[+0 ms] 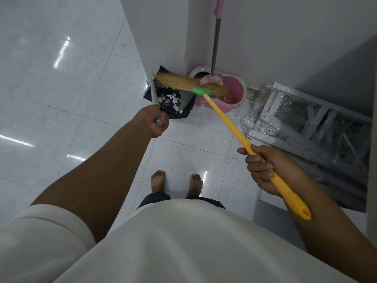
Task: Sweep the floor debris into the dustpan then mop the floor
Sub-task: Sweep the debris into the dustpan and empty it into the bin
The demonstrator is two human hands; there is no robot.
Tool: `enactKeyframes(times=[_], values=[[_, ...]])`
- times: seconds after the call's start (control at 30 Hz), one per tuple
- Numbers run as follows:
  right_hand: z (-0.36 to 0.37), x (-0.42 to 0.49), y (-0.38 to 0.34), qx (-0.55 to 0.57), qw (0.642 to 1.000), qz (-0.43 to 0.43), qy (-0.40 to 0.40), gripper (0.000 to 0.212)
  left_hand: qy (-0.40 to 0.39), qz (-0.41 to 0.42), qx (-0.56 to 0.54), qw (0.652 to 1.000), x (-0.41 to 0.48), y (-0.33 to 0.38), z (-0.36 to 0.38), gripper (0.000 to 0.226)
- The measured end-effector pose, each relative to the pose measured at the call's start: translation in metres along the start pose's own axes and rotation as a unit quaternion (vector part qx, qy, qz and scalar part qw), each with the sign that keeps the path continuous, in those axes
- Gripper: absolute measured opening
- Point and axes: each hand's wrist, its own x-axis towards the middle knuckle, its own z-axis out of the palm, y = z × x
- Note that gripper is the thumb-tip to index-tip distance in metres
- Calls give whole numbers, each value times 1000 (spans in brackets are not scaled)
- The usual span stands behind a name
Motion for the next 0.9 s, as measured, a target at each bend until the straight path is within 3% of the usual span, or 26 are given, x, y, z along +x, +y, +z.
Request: enactKeyframes(times=[0.5, 0.63, 0.9], values=[[2, -4, -14, -17, 1000, -8, 6, 27, -8, 73, 27, 997, -3, -15, -7, 21], [5, -5, -17, -19, 1000, -11, -2, 28, 4, 91, 65, 994, -5, -18, -16, 29], [13, -10, -21, -28, 999, -31, 12, 27, 36, 94, 111, 989, 5, -33, -36, 25]])
